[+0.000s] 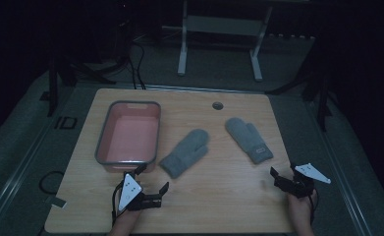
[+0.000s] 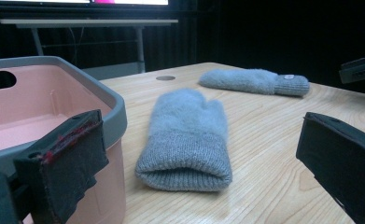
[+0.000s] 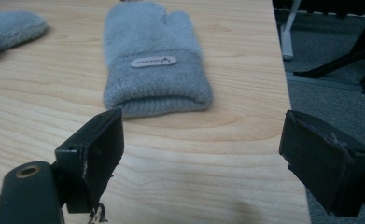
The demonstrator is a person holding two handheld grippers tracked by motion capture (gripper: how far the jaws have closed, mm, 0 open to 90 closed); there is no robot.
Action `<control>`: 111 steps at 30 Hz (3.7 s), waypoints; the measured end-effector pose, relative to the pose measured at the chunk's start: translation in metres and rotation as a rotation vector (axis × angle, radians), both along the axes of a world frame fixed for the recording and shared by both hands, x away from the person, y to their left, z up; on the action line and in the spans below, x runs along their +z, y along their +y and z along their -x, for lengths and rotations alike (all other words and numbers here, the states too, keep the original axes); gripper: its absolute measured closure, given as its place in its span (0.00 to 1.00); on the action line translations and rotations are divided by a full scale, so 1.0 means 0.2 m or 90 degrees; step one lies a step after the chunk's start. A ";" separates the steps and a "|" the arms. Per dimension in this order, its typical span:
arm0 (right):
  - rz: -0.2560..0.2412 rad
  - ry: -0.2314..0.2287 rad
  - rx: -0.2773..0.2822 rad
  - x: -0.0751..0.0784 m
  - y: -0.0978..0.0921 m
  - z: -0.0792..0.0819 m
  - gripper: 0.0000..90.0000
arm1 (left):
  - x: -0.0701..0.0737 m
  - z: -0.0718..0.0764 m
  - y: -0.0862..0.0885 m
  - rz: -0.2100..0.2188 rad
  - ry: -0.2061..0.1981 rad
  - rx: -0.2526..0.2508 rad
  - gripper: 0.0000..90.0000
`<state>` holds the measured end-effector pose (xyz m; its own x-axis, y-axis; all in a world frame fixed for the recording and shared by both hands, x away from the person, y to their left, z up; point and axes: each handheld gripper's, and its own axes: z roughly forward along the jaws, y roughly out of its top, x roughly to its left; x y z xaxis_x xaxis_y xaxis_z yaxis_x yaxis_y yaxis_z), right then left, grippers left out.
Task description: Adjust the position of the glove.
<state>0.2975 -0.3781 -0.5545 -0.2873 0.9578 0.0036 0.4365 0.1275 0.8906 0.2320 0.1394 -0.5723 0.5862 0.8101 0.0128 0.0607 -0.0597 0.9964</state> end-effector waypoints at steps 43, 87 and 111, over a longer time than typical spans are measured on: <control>-0.027 0.081 0.249 0.41 0.48 -0.19 0.20 | 0.00 0.01 0.00 0.008 -0.008 0.001 0.02; 0.144 0.185 0.339 0.05 1.43 -0.63 0.34 | 0.00 0.00 0.01 0.014 0.003 -0.010 0.02; 0.122 0.167 0.478 0.31 1.24 -0.60 0.91 | 0.00 0.00 0.01 0.012 0.006 -0.011 0.02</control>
